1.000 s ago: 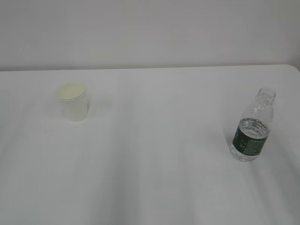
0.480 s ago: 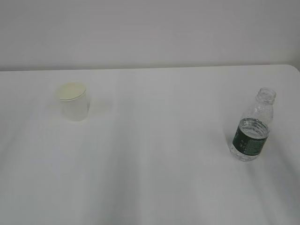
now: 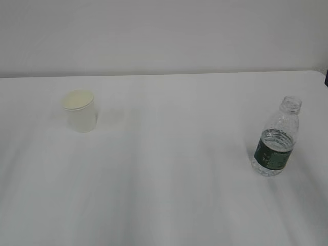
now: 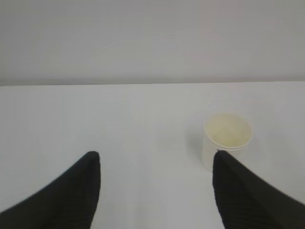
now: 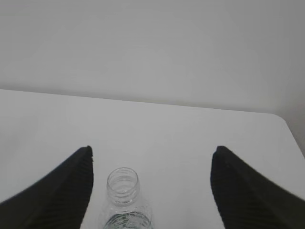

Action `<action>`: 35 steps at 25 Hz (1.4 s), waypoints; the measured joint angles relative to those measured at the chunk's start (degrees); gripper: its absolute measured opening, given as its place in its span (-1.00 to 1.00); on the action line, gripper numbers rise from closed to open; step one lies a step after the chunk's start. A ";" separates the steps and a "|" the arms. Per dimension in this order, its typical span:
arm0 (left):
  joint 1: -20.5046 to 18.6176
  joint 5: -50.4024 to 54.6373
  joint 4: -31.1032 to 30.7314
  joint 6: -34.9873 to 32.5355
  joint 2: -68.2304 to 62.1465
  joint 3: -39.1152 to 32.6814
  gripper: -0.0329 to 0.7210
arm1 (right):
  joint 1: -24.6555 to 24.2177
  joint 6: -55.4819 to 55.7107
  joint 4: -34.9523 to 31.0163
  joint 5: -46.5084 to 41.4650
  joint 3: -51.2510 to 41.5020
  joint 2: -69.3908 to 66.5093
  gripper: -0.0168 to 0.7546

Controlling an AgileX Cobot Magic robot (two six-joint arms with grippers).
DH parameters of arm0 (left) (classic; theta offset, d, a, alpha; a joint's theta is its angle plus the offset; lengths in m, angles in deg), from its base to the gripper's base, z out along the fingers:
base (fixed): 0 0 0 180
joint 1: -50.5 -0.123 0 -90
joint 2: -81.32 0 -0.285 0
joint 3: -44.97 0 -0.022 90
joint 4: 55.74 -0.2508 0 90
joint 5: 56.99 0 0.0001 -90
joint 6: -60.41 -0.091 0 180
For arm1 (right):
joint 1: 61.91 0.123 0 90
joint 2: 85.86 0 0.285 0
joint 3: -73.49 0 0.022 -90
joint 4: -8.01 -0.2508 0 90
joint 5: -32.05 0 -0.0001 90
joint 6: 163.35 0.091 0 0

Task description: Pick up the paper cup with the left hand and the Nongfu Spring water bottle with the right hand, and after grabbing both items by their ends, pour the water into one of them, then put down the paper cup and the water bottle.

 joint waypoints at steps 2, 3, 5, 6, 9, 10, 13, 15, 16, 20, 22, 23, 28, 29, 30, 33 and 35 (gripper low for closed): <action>0.00 -2.48 0.63 0.00 -0.34 -1.59 0.48 | 0.00 0.93 0.00 2.74 -1.47 -0.36 0.53; 0.00 -3.88 0.84 0.00 -0.45 -1.97 0.48 | 0.00 1.21 0.00 3.77 -2.16 -0.60 0.53; 0.00 -6.13 1.06 0.00 -0.48 -2.78 0.48 | 0.00 2.30 0.00 5.32 -3.01 -1.09 0.53; 0.00 -7.06 1.24 0.00 -0.61 -3.09 0.48 | 0.00 2.30 0.00 6.11 -3.37 -1.35 0.53; 0.00 -9.01 2.19 0.23 -0.63 -4.86 0.48 | 0.04 5.35 1.24 8.14 -4.85 -3.10 0.53; 0.00 -10.21 2.50 0.69 -0.63 -5.87 0.48 | 0.25 6.77 2.27 9.09 -5.77 -3.70 0.53; 1.34 -13.28 3.03 2.83 -0.63 -9.02 0.48 | 1.32 9.04 4.51 12.34 -8.73 -5.98 0.53; 3.94 -14.52 3.03 3.33 -0.63 -10.68 0.48 | 1.89 9.69 4.97 13.99 -10.53 -7.50 0.53; 5.64 -14.62 3.03 3.46 -0.73 -11.03 0.48 | 1.87 9.73 5.07 15.10 -11.57 -8.08 0.53; 11.53 -14.88 0.77 3.45 -2.43 -11.13 0.48 | 1.87 9.93 5.11 18.97 -15.22 -8.94 0.53; 13.58 -14.67 0.00 3.45 -4.08 -11.13 0.48 | 1.87 10.02 5.11 21.52 -16.81 -8.94 0.53; 14.51 -14.65 0.00 3.45 -5.07 -11.13 0.48 | 1.87 10.02 5.11 22.70 -17.42 -8.94 0.53; 16.78 -15.97 0.00 3.45 -8.74 -12.21 0.48 | 1.87 10.17 6.73 24.26 -18.01 -9.17 0.53; 16.93 -17.55 0.50 3.45 -9.12 -13.31 0.48 | 1.97 10.41 7.03 24.35 -18.01 -9.27 0.53; 16.98 -20.15 1.17 3.45 -9.24 -14.59 0.48 | 1.96 10.44 7.18 24.35 -18.01 -9.27 0.53; 16.98 -30.89 2.85 3.45 -9.37 -20.58 0.48 | 1.96 10.57 7.56 24.77 -18.01 -9.49 0.53; 16.98 -37.64 4.15 3.45 -9.37 -24.78 0.48 | 1.96 10.70 7.78 25.00 -18.01 -9.57 0.53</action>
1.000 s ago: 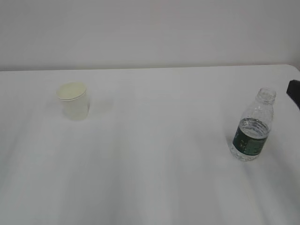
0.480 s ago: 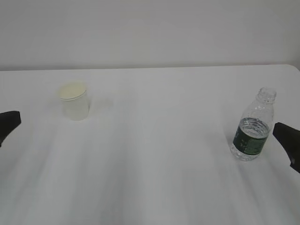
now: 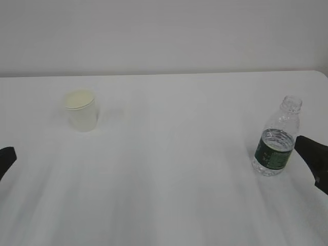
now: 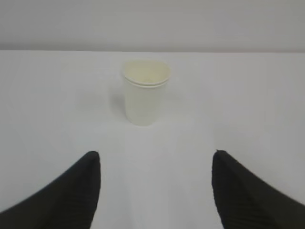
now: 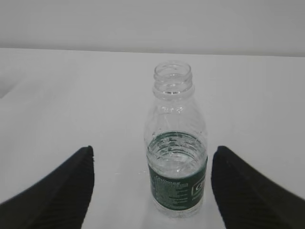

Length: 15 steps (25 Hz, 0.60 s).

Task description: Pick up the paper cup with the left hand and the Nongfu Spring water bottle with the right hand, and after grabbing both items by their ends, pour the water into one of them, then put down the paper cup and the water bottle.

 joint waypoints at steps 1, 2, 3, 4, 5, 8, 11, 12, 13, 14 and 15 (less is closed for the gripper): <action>0.00 -2.08 0.51 0.00 -0.08 -1.35 0.48 | 0.00 0.10 0.23 0.00 0.00 -0.15 0.53; 0.00 -2.34 0.72 0.10 -0.21 -1.76 0.48 | 0.00 0.10 0.61 0.24 -0.09 -0.27 0.53; 0.00 -2.61 0.72 0.03 -0.58 -2.03 0.48 | 0.00 0.32 1.06 0.62 -0.22 -0.59 0.53; 0.00 -2.73 0.24 0.03 -0.97 -2.05 0.48 | 0.00 0.47 1.59 1.29 -0.64 -1.21 0.53; 0.00 -2.87 -0.29 0.03 -1.37 -2.05 0.48 | 0.00 0.47 1.93 2.20 -0.95 -1.88 0.53; 0.00 -3.90 -2.72 0.03 -2.47 -2.05 0.48 | 0.00 0.61 2.59 5.97 -2.37 -3.97 0.53; 0.00 -5.85 -4.52 0.03 -3.95 -2.05 0.48 | 0.00 0.51 2.83 9.26 -3.72 -6.54 0.53; 0.00 -6.52 -4.63 0.03 -4.57 -2.05 0.48 | 0.00 0.51 2.83 10.23 -4.05 -7.67 0.53; 0.00 -7.47 -4.61 0.03 -5.18 -2.05 0.48 | 0.00 0.51 2.83 11.84 -4.67 -8.69 0.53; 0.00 -8.41 -4.72 0.03 -5.93 -2.05 0.48 | 0.00 0.43 2.83 13.87 -5.24 -10.03 0.53; 0.00 -9.43 -4.90 0.03 -6.69 -2.05 0.48 | 0.00 0.00 2.83 15.87 -5.78 -11.47 0.53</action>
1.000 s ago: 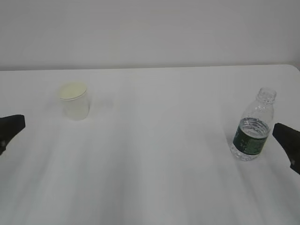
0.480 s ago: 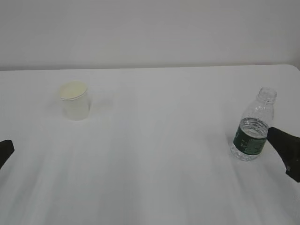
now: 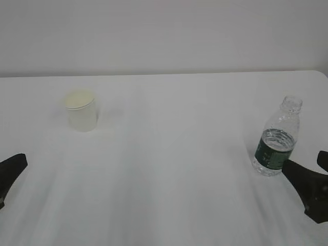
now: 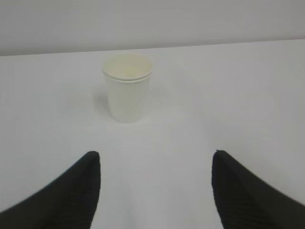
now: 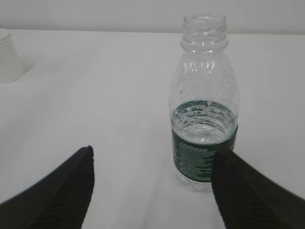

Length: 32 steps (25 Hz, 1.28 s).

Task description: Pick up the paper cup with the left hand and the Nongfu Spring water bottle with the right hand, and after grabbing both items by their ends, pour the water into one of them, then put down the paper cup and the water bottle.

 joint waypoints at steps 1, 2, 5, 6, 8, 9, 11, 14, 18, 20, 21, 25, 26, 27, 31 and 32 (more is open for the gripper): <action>0.00 -1.05 -0.14 0.00 -0.73 0.00 0.48 | 0.00 -0.56 0.00 2.58 -0.64 -1.26 0.53; 0.00 -1.98 -0.14 0.00 -1.32 0.00 0.48 | 0.00 -1.15 0.00 5.08 -0.92 -2.85 0.53; 0.00 -3.63 -0.49 0.00 -2.92 0.00 0.48 | 0.00 -1.90 0.00 10.90 -0.92 -7.40 0.53; 0.00 -3.92 -0.75 0.00 -3.28 0.00 0.48 | 0.00 -1.98 0.00 12.42 -0.92 -8.97 0.53; 0.00 -3.99 -1.36 0.00 -3.52 0.00 0.48 | 0.00 -2.03 0.00 14.38 -0.92 -11.73 0.53; 0.00 -4.12 -1.36 0.00 -3.52 0.00 0.48 | 0.00 -2.12 -0.11 15.36 -0.92 -13.10 0.53; 0.00 -4.55 -0.84 0.00 -3.52 0.00 0.48 | 0.00 -2.82 -0.24 16.39 -0.92 -15.31 0.53; 0.00 -5.64 0.07 0.10 -3.52 0.00 0.48 | 0.00 -4.23 -2.69 16.59 -0.92 -17.26 0.53; 0.00 -6.89 -2.11 0.09 -3.52 0.00 0.48 | 0.00 -9.01 -6.47 16.98 -0.92 -17.50 0.53; 0.00 -7.01 -2.70 0.09 -3.52 0.00 0.48 | 0.00 -10.20 -7.04 17.00 -0.92 -17.60 0.53; 0.00 -7.01 -2.70 0.09 -3.52 0.00 0.48 | 0.00 -11.03 -7.16 17.00 -0.92 -17.60 0.53; 0.00 -7.13 -2.99 0.22 -3.52 0.00 0.48 | 0.00 -14.51 -8.93 17.09 -0.92 -17.60 0.53; 0.00 -7.36 -3.13 0.32 -3.52 0.00 0.48 | 0.00 -14.83 -9.15 17.09 -0.92 -17.60 0.53; 0.00 -7.57 -3.26 0.53 -3.52 0.00 0.48 | 0.00 -15.12 -9.25 17.09 -0.92 -17.60 0.53; 0.00 -7.99 -3.38 0.63 -5.22 0.00 0.48 | 0.00 -15.42 -9.28 17.09 -0.92 -17.60 0.53; 0.00 -7.99 -3.38 0.63 -6.08 0.00 0.48 | 0.00 -15.42 -9.28 17.09 -0.92 -17.60 0.53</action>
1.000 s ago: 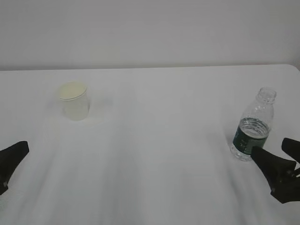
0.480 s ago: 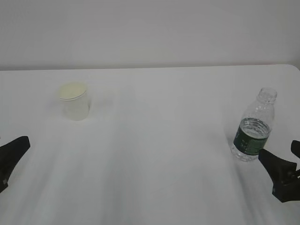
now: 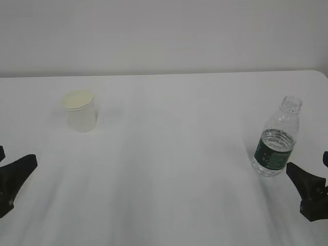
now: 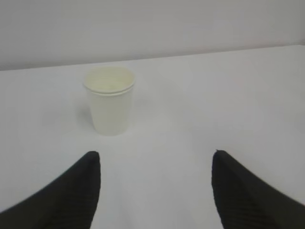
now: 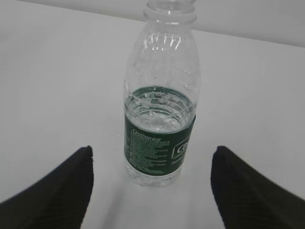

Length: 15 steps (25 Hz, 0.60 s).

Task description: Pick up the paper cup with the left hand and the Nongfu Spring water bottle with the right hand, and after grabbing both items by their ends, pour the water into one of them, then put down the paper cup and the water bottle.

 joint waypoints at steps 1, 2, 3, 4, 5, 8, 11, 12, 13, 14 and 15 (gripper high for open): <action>0.00 -0.30 0.00 0.00 -1.06 0.00 0.48 | 0.00 -0.07 0.00 0.00 0.00 0.00 0.53; 0.00 -0.69 0.00 -0.33 -2.10 0.00 0.48 | 0.00 -0.07 0.00 0.00 0.00 0.00 0.53; 0.00 -1.49 0.00 -1.10 -3.52 0.00 0.48 | 0.00 -0.07 0.00 0.00 0.00 0.00 0.53; 0.00 -2.53 0.00 -1.75 -5.13 0.00 0.48 | 0.00 -0.07 0.00 0.00 0.00 0.00 0.53; 0.00 -3.90 0.00 -2.03 -6.93 0.00 0.48 | 0.00 -0.07 0.00 0.14 0.00 -0.28 0.53; 0.00 -7.19 0.00 -4.32 -12.47 0.34 0.48 | 0.00 -0.07 0.00 0.18 0.00 -2.26 0.53; 0.00 -7.67 0.64 -6.03 -17.91 1.71 0.48 | 0.00 -0.07 -0.04 0.18 0.35 -4.84 0.53; 0.00 -7.80 0.73 -6.16 -19.61 2.11 0.48 | 0.00 -0.07 -0.04 0.18 0.64 -5.60 0.53; 0.00 -7.80 0.76 -6.24 -20.83 2.34 0.48 | 0.00 -0.07 -0.04 0.18 0.94 -6.27 0.53; 0.00 -7.80 0.87 -6.38 -21.98 2.39 0.48 | 0.00 -0.07 -0.04 0.18 1.20 -6.70 0.53; 0.00 -7.80 1.10 -6.42 -22.66 2.42 0.48 | 0.00 -0.07 -0.04 0.18 1.47 -7.12 0.53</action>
